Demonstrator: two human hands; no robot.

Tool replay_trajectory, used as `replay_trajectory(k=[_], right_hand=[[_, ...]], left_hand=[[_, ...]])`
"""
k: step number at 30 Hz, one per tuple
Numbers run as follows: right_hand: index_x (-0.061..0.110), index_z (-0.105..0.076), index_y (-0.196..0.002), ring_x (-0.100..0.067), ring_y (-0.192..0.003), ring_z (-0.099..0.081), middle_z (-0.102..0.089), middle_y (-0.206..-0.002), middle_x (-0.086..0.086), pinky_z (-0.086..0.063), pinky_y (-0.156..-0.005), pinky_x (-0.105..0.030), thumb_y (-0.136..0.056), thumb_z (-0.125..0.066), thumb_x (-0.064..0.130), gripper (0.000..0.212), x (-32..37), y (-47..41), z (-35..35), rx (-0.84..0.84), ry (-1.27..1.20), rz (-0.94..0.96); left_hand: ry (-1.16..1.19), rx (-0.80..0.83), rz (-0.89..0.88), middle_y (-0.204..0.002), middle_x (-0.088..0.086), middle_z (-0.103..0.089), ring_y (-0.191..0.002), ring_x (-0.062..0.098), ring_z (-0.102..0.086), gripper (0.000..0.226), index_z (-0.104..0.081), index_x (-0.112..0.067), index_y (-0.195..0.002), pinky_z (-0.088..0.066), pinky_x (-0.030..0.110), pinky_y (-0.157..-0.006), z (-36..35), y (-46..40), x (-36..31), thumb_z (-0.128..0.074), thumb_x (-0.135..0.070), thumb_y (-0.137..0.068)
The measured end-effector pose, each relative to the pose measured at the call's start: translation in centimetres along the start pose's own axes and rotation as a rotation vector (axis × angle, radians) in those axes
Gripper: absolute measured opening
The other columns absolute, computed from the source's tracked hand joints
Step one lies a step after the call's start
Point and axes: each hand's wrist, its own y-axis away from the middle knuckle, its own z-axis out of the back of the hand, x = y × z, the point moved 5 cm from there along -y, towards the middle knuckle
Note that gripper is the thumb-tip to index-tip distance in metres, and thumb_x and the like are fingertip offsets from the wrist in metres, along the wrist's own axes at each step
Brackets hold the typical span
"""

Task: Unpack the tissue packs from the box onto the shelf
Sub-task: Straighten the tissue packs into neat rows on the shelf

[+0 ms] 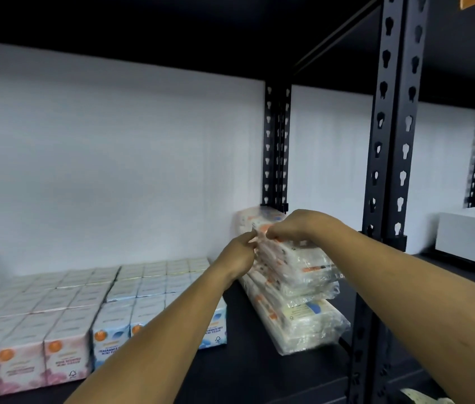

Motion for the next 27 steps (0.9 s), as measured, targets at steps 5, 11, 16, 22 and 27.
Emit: replay_trajectory(k=[5,11,16,22,27], right_hand=[[0.017,-0.051,-0.071,-0.018,-0.065,-0.048,-0.053,-0.075,-0.002,-0.036,-0.057,-0.028,-0.086,-0.056,0.043,0.030,-0.4,-0.6,-0.1,-0.054,0.030,-0.035],[0.018,-0.049,-0.073,-0.022,-0.077,-0.058,-0.057,-0.077,-0.001,-0.047,-0.073,-0.032,-0.076,-0.056,0.061,0.043,-0.3,-0.4,-0.3,-0.125,-0.008,-0.039],[0.019,-0.055,-0.100,-0.031,-0.106,-0.056,-0.058,-0.110,-0.004,-0.043,-0.097,-0.046,-0.075,-0.052,0.067,0.054,0.3,1.3,0.1,-0.219,0.082,-0.023],[0.022,-0.051,-0.133,-0.032,-0.123,-0.047,-0.051,-0.134,-0.007,-0.034,-0.100,-0.046,-0.086,-0.050,0.055,0.058,2.5,5.2,-0.7,-0.352,0.123,0.104],[0.021,-0.047,-0.141,-0.034,-0.134,-0.040,-0.044,-0.146,-0.011,-0.031,-0.108,-0.049,-0.088,-0.048,0.054,0.062,4.7,9.1,-2.0,-0.322,0.138,0.168]], left_hand=[[-0.022,0.029,-0.013,-0.144,0.001,-0.051,-0.104,0.012,-0.057,0.060,-0.031,-0.024,-0.152,-0.045,0.026,-0.081,-0.2,0.2,-0.2,-0.033,0.001,-0.097],[-0.099,-0.050,0.028,-0.153,0.005,-0.040,-0.139,0.020,-0.039,0.051,-0.033,-0.022,-0.151,-0.036,0.041,-0.114,1.9,1.5,0.7,-0.033,-0.012,-0.101],[-0.378,-0.118,-0.026,-0.156,0.004,-0.035,-0.142,0.022,-0.035,0.046,-0.034,-0.015,-0.150,-0.028,0.033,-0.115,4.5,4.6,-0.9,-0.031,-0.021,-0.105],[-0.694,-0.101,-0.036,-0.158,0.003,-0.032,-0.143,0.023,-0.033,0.054,-0.027,-0.019,-0.153,-0.027,0.033,-0.114,7.6,10.1,-1.7,-0.034,-0.040,-0.104],[-0.827,-0.152,-0.059,-0.159,0.001,-0.030,-0.144,0.021,-0.031,0.055,-0.025,-0.021,-0.154,-0.027,0.035,-0.116,10.2,15.5,-2.5,-0.034,-0.042,-0.103]])
